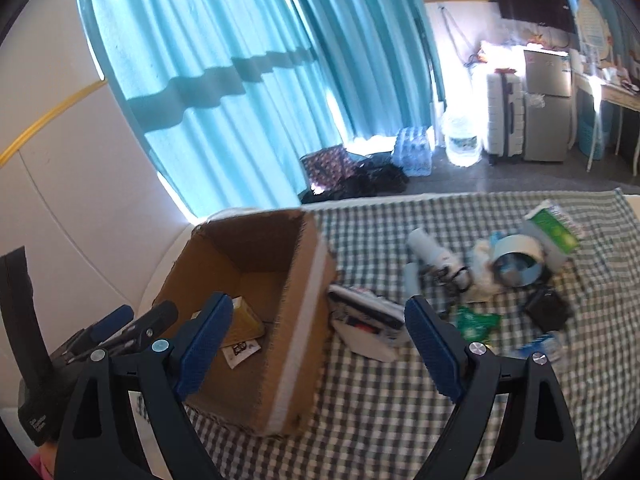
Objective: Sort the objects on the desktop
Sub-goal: 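Move both tools back toward the remaining items, then grasp the white bear figurine with the right tool while the left tool grasps the cotton-swab jar, then carry the jar and bear to the box and release the jar inside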
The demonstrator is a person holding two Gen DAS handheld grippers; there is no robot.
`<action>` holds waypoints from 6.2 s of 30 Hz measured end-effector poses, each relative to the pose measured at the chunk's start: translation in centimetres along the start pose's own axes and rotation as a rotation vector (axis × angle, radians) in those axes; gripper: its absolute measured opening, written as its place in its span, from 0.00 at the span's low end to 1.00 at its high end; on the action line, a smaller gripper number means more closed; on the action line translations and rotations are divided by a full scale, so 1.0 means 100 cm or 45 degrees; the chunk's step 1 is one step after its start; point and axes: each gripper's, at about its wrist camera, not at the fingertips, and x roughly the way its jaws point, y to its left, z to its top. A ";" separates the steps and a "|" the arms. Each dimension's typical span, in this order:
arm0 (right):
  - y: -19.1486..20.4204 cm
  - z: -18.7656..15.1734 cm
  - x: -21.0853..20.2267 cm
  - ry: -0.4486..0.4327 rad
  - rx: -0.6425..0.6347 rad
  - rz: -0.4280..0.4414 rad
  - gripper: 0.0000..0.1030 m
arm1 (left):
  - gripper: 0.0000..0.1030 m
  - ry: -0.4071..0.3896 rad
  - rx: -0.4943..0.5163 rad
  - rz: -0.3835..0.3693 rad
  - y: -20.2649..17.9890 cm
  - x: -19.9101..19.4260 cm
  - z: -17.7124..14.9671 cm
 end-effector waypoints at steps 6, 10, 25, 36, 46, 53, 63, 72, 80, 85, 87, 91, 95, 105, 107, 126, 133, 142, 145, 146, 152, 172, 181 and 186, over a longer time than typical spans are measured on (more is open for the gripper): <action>-0.045 -0.001 -0.084 -0.108 0.002 -0.139 0.86 | 1.00 -0.058 0.085 -0.134 -0.068 -0.043 -0.018; -0.077 -0.019 -0.123 -0.120 0.007 -0.222 0.88 | 1.00 -0.011 0.110 -0.201 -0.108 -0.048 -0.044; -0.195 -0.103 -0.125 0.005 0.189 -0.355 0.88 | 1.00 0.099 0.090 -0.257 -0.164 0.033 -0.146; -0.220 -0.132 -0.042 0.290 0.255 -0.375 0.88 | 1.00 0.238 0.080 -0.209 -0.162 0.086 -0.169; -0.226 -0.154 -0.008 0.410 0.236 -0.456 0.88 | 1.00 0.263 0.119 -0.150 -0.162 0.099 -0.176; -0.216 -0.157 0.000 0.425 0.205 -0.473 0.88 | 1.00 0.260 0.169 -0.152 -0.169 0.092 -0.180; -0.224 -0.161 0.023 0.456 0.233 -0.515 0.88 | 1.00 0.265 0.227 -0.128 -0.174 0.094 -0.188; -0.232 -0.165 0.035 0.530 0.267 -0.427 0.66 | 1.00 0.294 0.275 -0.155 -0.187 0.104 -0.191; -0.240 -0.160 0.029 0.546 0.286 -0.382 0.50 | 1.00 0.283 0.314 -0.172 -0.202 0.116 -0.186; -0.246 -0.150 0.019 0.504 0.244 -0.434 0.49 | 1.00 0.276 0.363 -0.203 -0.217 0.123 -0.182; -0.255 -0.146 0.014 0.495 0.278 -0.419 0.49 | 1.00 0.256 0.429 -0.231 -0.225 0.127 -0.178; -0.277 -0.139 0.006 0.465 0.354 -0.403 0.49 | 1.00 0.210 0.526 -0.292 -0.237 0.137 -0.167; -0.289 -0.132 -0.001 0.437 0.403 -0.367 0.49 | 1.00 0.197 0.630 -0.336 -0.254 0.152 -0.158; -0.303 -0.118 0.003 0.387 0.360 -0.380 0.49 | 1.00 0.216 0.878 -0.370 -0.303 0.194 -0.157; -0.306 -0.118 0.005 0.383 0.358 -0.389 0.49 | 1.00 0.201 0.950 -0.365 -0.314 0.199 -0.159; -0.314 -0.117 0.004 0.353 0.357 -0.363 0.49 | 0.69 0.267 0.673 -0.312 -0.300 0.178 -0.151; -0.300 -0.112 -0.017 0.298 0.317 -0.380 0.49 | 0.63 0.296 0.446 -0.341 -0.263 0.137 -0.144; -0.239 -0.113 -0.055 0.240 0.112 -0.383 0.49 | 0.63 0.228 0.358 -0.350 -0.223 0.073 -0.123; -0.218 -0.111 -0.065 0.224 0.089 -0.359 0.49 | 0.63 0.195 0.299 -0.378 -0.203 0.051 -0.111; -0.210 -0.109 -0.068 0.220 0.070 -0.359 0.49 | 0.63 0.186 0.276 -0.383 -0.195 0.043 -0.106; -0.138 -0.089 -0.081 0.173 -0.089 -0.366 0.49 | 0.63 0.101 0.164 -0.207 -0.137 0.013 -0.066; 0.099 -0.017 0.066 0.259 -0.252 0.089 0.49 | 0.63 0.085 -0.132 0.115 0.087 0.034 -0.023; 0.026 -0.044 0.085 0.323 -0.129 -0.031 0.49 | 0.63 0.071 -0.117 0.043 0.077 0.047 -0.018; -0.028 -0.090 0.108 0.485 0.029 -0.110 0.50 | 0.61 0.019 -0.127 0.058 0.063 0.044 -0.014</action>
